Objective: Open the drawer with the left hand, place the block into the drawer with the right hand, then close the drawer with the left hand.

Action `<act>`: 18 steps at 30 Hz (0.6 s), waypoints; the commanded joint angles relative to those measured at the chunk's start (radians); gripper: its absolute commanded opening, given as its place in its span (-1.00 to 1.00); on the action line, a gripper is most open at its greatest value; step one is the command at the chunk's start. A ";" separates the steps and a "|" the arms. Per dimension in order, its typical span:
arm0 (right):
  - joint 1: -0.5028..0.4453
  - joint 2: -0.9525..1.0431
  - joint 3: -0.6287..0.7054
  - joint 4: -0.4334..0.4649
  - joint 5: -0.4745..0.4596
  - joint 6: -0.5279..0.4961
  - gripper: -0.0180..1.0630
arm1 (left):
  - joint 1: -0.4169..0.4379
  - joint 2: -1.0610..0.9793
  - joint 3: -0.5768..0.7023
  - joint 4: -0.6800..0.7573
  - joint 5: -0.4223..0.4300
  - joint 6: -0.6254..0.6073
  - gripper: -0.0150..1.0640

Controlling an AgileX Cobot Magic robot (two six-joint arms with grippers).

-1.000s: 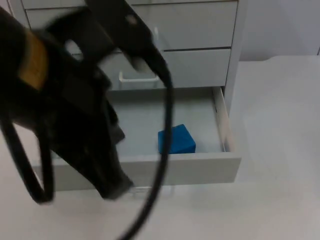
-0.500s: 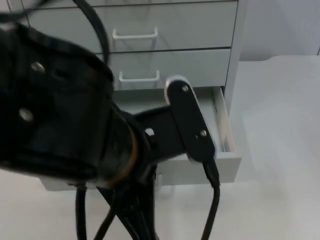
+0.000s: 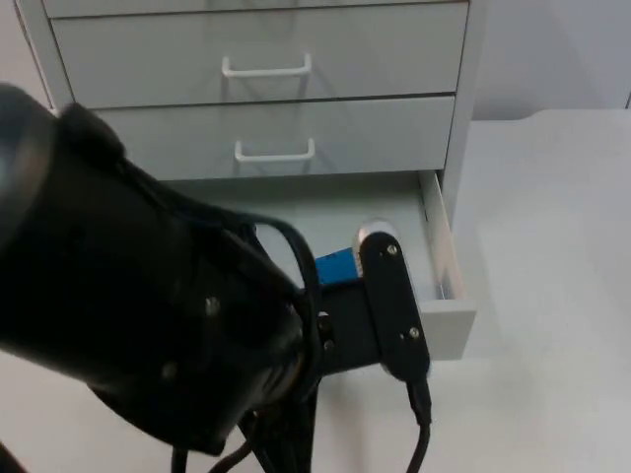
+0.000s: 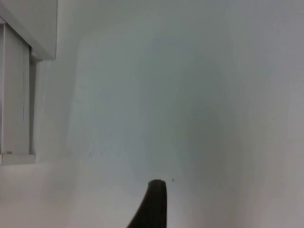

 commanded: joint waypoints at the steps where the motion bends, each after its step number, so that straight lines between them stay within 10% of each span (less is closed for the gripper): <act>1: -0.005 -0.006 0.003 0.001 -0.009 0.005 0.46 | -0.005 0.046 0.003 0.134 0.034 -0.124 -0.97; 18: -0.005 -0.006 0.003 0.001 -0.010 0.004 0.46 | 0.101 0.124 0.003 0.449 0.085 -0.430 -0.97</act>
